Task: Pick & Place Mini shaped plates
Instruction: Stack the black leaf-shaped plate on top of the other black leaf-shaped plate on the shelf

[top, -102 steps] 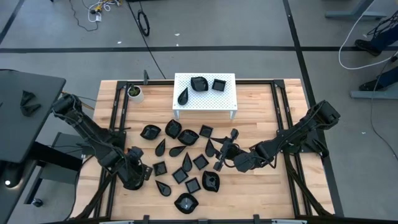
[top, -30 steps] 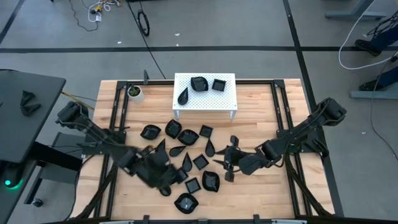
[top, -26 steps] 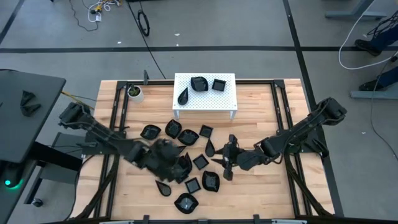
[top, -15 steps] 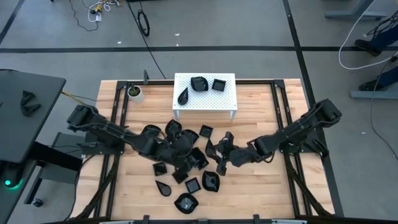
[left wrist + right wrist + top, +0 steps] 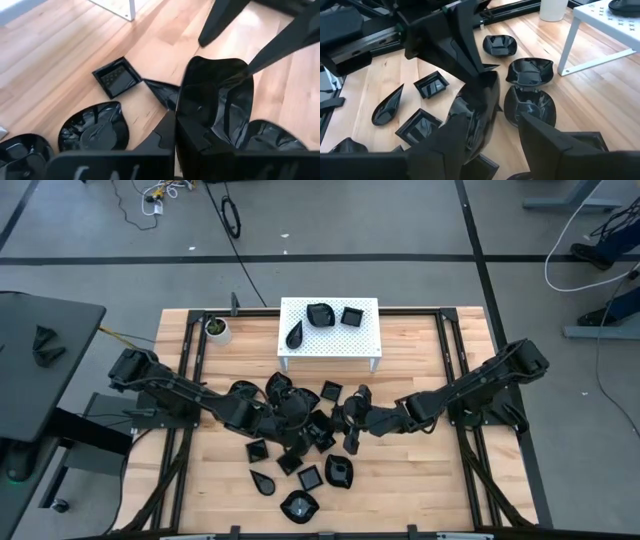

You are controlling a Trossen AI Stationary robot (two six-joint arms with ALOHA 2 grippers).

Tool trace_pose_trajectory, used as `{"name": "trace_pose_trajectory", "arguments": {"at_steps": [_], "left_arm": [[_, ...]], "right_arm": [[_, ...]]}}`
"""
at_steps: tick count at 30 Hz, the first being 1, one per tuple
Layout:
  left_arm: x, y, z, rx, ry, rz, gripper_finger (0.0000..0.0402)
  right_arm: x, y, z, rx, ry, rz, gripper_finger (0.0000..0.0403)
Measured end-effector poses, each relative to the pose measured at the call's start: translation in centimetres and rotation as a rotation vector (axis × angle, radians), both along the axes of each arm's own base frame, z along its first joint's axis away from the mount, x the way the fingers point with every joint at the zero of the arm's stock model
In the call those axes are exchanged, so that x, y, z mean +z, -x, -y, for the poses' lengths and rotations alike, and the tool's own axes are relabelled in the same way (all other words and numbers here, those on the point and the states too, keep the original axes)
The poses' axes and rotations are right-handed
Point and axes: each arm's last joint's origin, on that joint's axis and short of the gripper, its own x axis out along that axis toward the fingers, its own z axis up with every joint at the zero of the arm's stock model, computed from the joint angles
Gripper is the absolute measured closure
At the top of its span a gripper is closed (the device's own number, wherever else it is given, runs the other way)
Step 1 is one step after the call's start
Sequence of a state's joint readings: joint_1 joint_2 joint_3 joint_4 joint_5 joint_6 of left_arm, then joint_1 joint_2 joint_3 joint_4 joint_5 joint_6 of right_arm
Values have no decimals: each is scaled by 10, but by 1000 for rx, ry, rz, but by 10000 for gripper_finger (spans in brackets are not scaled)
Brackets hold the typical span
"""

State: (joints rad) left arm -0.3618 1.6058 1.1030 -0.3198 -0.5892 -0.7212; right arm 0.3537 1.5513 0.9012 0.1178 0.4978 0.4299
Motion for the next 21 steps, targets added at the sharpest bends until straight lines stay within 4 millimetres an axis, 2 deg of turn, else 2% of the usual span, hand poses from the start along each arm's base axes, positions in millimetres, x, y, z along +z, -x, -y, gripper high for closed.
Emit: {"name": "trace_pose_trajectory", "arguments": {"at_steps": [7,15,19,21], "left_arm": [[3,-2,1,1,12,36,387],[8,-5,2,-31,-6,77,380],[22,0,1,-93,-10,105,347],[34,6,-1,-133,1,123,325]], "right_arm": [[0,-1,4,13,52,-8,279],[-1,0,7,1,137,-38,389],[2,-1,14,-7,163,-38,390],[8,0,24,-18,197,-44,394]]}}
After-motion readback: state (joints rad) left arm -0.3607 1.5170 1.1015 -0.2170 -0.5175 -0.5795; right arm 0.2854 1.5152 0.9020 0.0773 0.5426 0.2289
